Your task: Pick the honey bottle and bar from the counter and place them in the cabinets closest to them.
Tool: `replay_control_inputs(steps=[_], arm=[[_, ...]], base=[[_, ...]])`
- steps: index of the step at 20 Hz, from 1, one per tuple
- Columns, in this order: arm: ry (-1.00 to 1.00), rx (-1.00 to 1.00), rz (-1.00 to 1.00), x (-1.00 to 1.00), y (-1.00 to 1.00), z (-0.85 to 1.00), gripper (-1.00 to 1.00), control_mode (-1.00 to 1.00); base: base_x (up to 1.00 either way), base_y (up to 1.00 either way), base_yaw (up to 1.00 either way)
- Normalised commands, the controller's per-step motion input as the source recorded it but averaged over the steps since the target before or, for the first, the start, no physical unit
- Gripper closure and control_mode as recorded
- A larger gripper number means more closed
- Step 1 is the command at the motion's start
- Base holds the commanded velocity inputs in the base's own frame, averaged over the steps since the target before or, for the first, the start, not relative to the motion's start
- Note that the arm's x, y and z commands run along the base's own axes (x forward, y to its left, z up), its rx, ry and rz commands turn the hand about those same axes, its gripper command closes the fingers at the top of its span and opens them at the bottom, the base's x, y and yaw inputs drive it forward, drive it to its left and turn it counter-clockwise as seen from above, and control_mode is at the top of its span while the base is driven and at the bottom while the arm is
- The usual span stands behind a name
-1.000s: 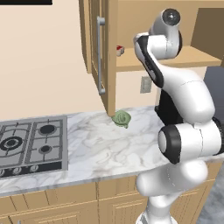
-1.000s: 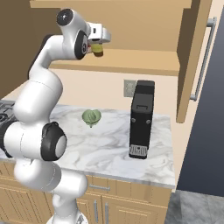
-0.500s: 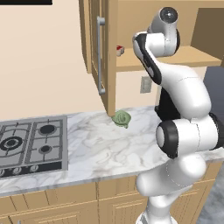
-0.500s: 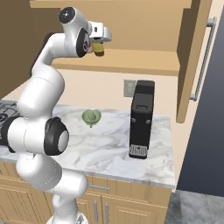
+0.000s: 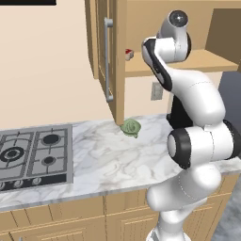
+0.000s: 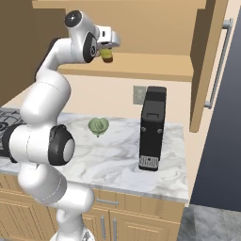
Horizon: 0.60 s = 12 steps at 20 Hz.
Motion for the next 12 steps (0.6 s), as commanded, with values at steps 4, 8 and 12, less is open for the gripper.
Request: replay_control_inputs(steps=[4, 8, 12], arm=[[0.00, -0.01, 0.00, 0.03, 0.00, -0.18, 1.00, -1.00], [0.00, 0.00, 0.00, 0.03, 0.00, -0.15, 1.00, -1.00], [0.00, 0.00, 0.00, 0.06, 0.00, -0.09, 1.00, -1.00]], base=[[0.00, 0.00, 0.00], [0.00, 0.00, 0.00], [0.00, 0.00, 0.00]])
